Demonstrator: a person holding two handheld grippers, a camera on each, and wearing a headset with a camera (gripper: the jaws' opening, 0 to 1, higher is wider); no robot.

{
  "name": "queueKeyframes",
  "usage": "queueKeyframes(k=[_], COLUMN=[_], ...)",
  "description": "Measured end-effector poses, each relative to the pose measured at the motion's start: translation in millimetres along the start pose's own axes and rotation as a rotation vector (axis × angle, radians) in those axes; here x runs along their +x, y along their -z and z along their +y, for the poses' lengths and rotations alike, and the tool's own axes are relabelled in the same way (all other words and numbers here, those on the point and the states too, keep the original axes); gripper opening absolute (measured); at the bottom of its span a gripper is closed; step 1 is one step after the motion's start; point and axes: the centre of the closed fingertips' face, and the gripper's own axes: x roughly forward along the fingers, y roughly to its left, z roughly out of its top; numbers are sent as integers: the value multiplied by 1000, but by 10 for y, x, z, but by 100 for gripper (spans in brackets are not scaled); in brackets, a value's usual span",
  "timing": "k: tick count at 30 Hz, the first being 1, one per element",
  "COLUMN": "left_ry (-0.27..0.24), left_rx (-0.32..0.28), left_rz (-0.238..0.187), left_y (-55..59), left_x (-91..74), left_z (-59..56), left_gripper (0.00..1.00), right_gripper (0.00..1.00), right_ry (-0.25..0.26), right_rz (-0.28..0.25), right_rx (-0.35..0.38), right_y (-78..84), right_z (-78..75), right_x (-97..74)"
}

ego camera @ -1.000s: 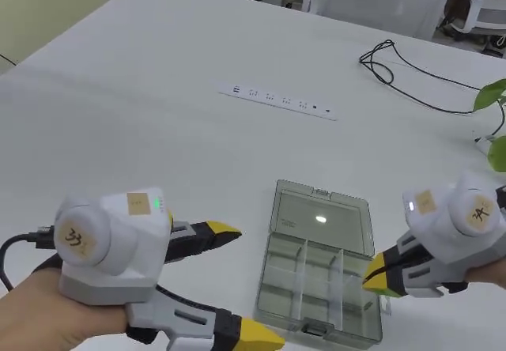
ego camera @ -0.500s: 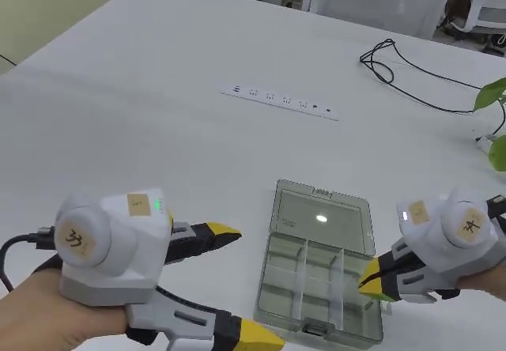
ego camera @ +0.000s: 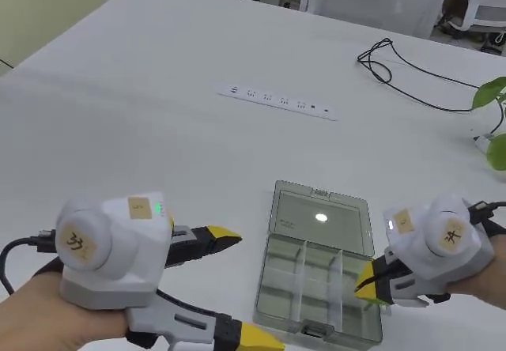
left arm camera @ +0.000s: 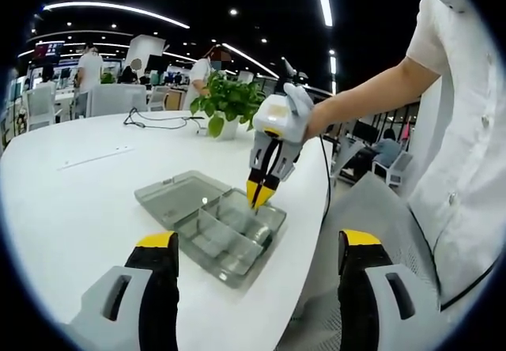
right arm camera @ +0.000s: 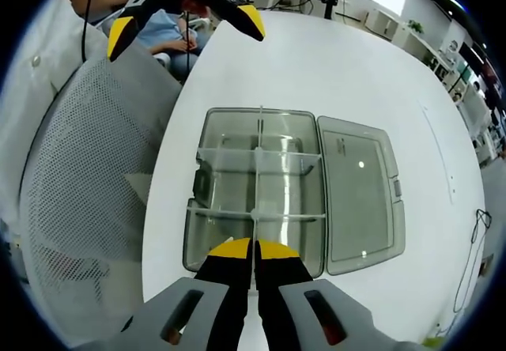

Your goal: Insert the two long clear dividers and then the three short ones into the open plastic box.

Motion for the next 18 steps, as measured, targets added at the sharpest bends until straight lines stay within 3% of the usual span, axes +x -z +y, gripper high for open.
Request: queueKeyframes(k=[18], left_ry=[0], left_rx=[4], left_rz=[8], left_y=[4], left_x=[8], left_z=[0], left_gripper=[84], right_gripper=[2], right_ry=[3], right_rz=[28], right_rx=[7], right_y=[23], right_z=[4], right_x=[46])
